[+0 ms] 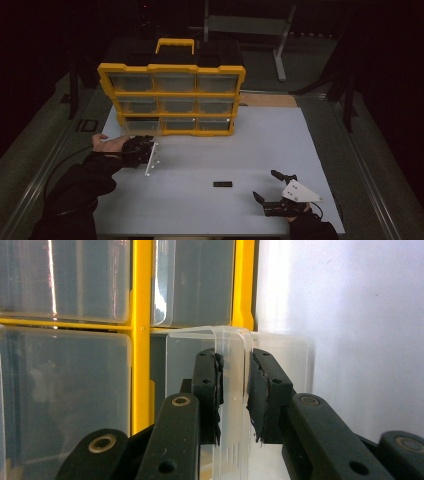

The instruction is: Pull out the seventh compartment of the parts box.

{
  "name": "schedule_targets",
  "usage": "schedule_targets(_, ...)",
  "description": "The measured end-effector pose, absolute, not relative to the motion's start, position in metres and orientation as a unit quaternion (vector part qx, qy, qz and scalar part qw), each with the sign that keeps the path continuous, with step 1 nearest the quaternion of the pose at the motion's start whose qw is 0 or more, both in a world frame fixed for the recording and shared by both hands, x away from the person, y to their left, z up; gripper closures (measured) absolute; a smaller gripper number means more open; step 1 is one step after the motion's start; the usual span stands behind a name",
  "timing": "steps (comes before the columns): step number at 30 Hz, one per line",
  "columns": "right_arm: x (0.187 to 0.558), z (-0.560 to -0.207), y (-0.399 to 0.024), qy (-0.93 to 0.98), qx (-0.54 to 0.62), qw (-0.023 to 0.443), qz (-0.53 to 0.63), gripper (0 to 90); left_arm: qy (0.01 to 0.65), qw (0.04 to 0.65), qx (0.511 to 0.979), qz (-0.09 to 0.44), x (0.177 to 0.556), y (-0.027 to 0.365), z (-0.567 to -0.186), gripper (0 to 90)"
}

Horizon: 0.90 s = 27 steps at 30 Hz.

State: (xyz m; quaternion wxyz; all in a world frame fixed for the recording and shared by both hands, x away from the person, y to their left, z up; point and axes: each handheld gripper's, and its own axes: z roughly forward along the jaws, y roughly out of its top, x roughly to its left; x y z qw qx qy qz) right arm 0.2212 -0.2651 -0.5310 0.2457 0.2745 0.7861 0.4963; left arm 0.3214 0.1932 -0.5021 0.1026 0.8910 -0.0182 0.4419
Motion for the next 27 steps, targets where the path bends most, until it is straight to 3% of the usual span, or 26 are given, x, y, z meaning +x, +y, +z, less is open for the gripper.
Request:
schedule_targets(9,0.221,-0.531,-0.265,0.787,0.274,0.246,0.495,7.9,0.005,0.12,0.899,0.421,0.324,0.196,-0.498,71.7)
schedule_targets(12,0.221,-0.531,-0.265,0.787,0.274,0.245,0.495,7.9,0.042,0.141,0.899,0.412,0.324,0.198,-0.491,47.7)
schedule_targets(16,0.221,-0.532,-0.264,0.787,0.277,0.244,0.495,7.9,0.092,0.189,0.896,0.391,0.323,0.202,-0.481,30.5)
schedule_targets(23,0.221,-0.531,-0.264,0.787,0.277,0.243,0.495,7.9,0.172,0.285,0.884,0.328,0.319,0.212,-0.468,14.8)
schedule_targets(27,0.221,-0.531,-0.264,0.787,0.275,0.245,0.495,7.9,0.218,0.345,0.864,0.294,0.314,0.219,-0.467,12.0)
